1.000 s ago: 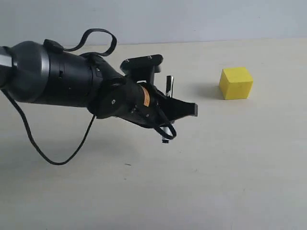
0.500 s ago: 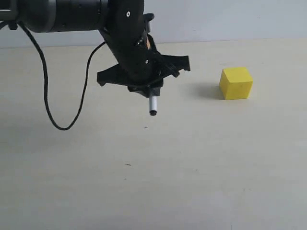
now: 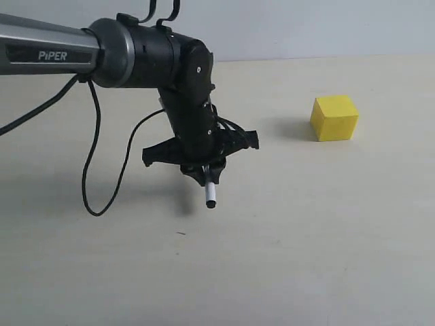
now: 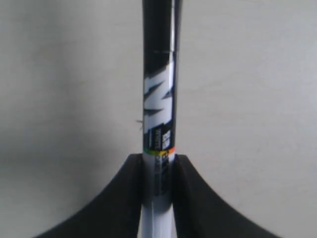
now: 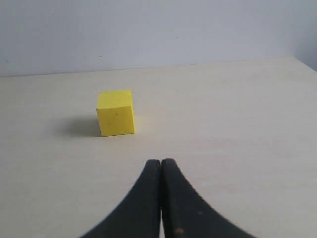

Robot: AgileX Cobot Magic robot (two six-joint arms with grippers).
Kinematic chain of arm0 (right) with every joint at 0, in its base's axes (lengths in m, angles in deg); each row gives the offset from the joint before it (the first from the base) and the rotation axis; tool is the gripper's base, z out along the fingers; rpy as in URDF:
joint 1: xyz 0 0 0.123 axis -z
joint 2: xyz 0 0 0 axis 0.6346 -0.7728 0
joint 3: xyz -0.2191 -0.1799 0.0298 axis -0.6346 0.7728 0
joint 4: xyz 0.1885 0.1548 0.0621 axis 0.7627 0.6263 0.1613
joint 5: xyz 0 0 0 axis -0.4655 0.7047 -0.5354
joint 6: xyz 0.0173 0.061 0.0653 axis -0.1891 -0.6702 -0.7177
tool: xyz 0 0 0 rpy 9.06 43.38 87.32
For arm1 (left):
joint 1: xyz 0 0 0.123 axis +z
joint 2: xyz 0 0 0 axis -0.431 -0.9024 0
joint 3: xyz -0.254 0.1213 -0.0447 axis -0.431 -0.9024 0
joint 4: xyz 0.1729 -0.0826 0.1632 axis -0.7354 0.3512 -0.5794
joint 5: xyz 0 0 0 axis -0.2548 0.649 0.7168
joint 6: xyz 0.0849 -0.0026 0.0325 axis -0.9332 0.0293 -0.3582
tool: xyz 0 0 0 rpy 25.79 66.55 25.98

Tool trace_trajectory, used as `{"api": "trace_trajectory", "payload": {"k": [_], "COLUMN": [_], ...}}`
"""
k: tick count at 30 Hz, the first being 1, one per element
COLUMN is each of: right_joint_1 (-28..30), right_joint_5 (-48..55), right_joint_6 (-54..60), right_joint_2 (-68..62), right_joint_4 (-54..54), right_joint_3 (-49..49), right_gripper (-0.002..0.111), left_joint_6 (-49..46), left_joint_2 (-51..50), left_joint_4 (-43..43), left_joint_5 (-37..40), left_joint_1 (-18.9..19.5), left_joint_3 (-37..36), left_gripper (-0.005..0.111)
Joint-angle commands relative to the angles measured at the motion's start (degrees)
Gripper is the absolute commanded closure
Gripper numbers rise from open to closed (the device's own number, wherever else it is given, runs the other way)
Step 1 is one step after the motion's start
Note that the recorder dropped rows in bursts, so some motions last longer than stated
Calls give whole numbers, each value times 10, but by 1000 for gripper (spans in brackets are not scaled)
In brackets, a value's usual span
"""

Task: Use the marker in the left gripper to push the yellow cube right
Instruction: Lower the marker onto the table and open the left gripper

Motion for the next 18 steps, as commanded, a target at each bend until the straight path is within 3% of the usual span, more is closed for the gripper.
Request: {"api": "trace_trajectory", "payload": {"k": [1,18], "right_joint_1": [1,1], "right_joint_5": [-2,-2], "right_joint_6": [3,3], "right_joint_2": [3,3], "right_joint_4": [-1,-1], "right_joint_3": [2,2], "right_gripper": [108,108], "left_joint_6": [-15,-13], "left_joint_2": [-13,-15], "left_joint_4": [4,1], "left_joint_5": [-8,15], "left_joint_1": [3,3], "left_joint_3": [6,6], "left_gripper": [107,107]}}
